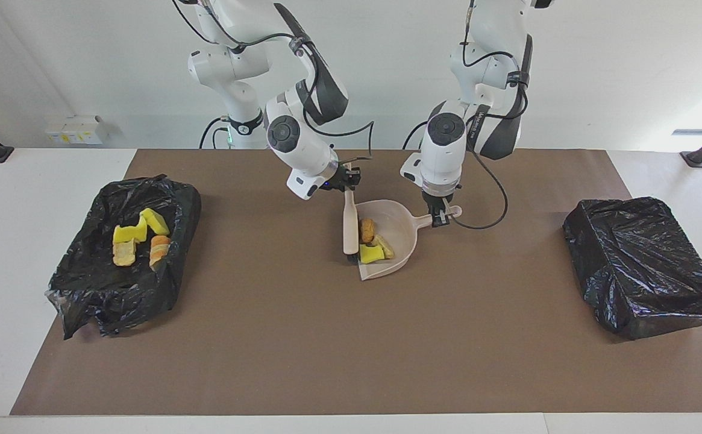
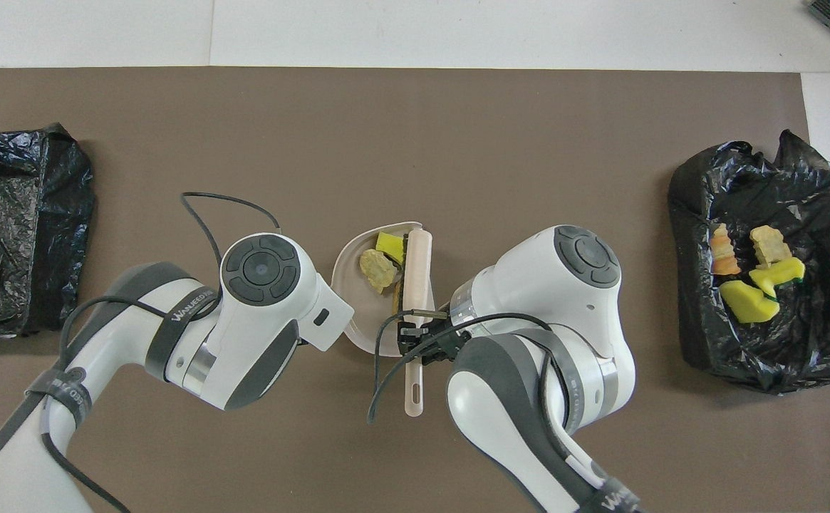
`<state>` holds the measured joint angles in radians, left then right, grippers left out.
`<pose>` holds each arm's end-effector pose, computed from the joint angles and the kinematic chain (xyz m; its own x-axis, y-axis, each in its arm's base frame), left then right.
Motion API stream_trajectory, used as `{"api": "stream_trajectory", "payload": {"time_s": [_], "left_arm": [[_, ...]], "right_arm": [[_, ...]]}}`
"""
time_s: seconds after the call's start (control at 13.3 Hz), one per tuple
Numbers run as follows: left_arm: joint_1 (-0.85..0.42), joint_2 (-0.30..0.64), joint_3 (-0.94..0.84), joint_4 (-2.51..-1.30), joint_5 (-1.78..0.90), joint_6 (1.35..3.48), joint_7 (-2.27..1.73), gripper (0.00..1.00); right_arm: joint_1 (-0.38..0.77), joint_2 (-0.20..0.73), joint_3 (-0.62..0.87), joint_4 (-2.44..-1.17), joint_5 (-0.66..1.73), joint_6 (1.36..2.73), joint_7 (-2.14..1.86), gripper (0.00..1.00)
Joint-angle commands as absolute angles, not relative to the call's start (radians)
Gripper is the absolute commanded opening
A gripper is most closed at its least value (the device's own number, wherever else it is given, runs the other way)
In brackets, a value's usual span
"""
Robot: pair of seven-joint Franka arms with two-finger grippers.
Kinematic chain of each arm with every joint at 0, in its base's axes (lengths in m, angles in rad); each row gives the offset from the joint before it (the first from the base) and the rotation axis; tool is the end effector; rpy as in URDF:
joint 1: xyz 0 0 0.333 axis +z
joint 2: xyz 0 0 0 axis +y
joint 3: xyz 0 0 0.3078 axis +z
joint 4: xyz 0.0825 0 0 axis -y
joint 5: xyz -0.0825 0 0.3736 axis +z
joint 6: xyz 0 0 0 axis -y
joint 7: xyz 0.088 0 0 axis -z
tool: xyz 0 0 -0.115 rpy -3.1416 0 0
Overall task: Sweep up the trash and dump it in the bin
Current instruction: 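Push the last crust into the dustpan with the right gripper brush, then carry the loaded dustpan to the black bag with the left gripper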
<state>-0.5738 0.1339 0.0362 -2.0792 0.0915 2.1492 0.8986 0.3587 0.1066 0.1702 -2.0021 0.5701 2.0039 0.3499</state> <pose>0.4763 -0.2791 0.3491 0.0813 -0.9915 -0.1020 -0.9966 -0.0820 0.0030 0.4649 0.3119 0.3968 0.9477 -0.0212 -0.3185 -0.1526 -0.9065 -0.3937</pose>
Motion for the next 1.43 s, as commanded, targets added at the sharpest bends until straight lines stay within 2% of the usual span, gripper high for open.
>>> {"api": "stream_trajectory", "payload": {"time_s": [0.0,0.23,0.53,0.68,0.83,1.05,1.35], "left_arm": [[-0.577,0.121,0.049,-2.105,0.097,2.197,0.925,0.0],[-0.563,0.132,0.051,-2.102,0.037,2.206,0.996,0.0],[-0.503,0.135,0.051,-2.091,-0.09,2.212,1.142,0.0],[-0.444,0.12,0.049,-2.071,-0.167,2.194,1.264,0.0],[-0.369,0.103,0.048,-2.034,-0.213,2.139,1.322,0.0],[-0.229,0.11,0.049,-1.895,-0.291,1.955,1.471,0.0],[-0.102,0.141,0.061,-1.715,-0.255,1.786,1.571,0.0]], "right_arm": [[0.321,0.052,0.161,-1.968,0.497,1.893,0.382,0.0],[0.311,0.054,0.167,-1.872,0.283,1.711,0.443,0.0],[0.328,0.022,0.175,-1.919,0.258,1.664,0.449,0.0],[0.348,-0.011,0.176,-1.988,0.258,1.675,0.446,0.0],[0.35,-0.014,0.176,-1.991,0.259,1.687,0.448,0.0],[0.362,-0.005,0.179,-2.005,0.262,1.733,0.456,0.0],[0.468,0.041,0.179,-2.04,0.296,1.882,0.573,0.0]]}}
